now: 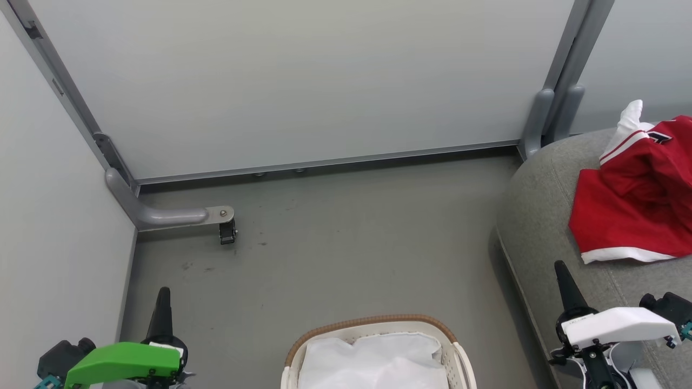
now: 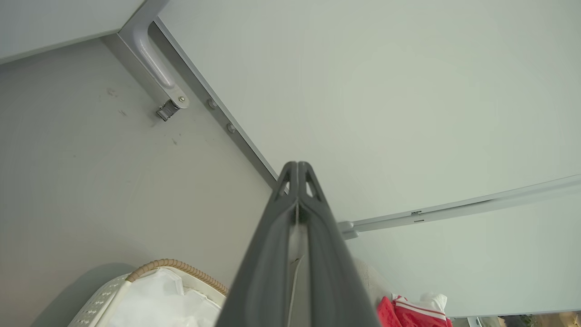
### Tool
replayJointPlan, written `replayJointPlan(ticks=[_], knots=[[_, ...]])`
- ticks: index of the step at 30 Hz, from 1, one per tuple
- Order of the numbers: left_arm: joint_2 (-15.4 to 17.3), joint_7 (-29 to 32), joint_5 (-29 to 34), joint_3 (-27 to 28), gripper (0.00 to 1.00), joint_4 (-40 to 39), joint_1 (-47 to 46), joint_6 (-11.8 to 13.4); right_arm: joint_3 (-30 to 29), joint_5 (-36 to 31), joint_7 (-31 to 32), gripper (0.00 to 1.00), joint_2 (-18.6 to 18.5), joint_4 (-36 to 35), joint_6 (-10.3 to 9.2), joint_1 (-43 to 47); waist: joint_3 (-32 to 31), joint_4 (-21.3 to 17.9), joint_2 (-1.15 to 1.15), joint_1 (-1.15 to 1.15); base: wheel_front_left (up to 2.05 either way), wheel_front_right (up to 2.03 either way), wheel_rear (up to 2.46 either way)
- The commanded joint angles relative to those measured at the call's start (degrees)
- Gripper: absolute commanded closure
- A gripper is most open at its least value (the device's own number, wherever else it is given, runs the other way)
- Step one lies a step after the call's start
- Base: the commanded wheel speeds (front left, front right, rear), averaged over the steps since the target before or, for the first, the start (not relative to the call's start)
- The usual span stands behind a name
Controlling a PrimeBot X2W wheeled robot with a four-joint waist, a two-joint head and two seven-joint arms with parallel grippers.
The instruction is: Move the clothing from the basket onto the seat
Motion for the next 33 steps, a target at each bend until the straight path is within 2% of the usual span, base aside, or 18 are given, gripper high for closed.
replayJointPlan(ticks=[1,33], knots=[[0.2,0.5,-1.4,0.4,1.00,-0.8,-1.6,-0.5,-0.4,1.8,0.4,1.00,-0.4,-0.9,-0.02,-1.3,0.0,-0.1,0.00,0.00,0.00,0.00,0.00],[0.2,4.7,-15.4,3.2,1.00,-1.7,-3.6,-1.4,-1.9,18.6,4.7,1.00,-0.5,-2.3,-0.04,-1.6,0.6,-1.1,0.00,0.00,0.00,0.00,0.00]])
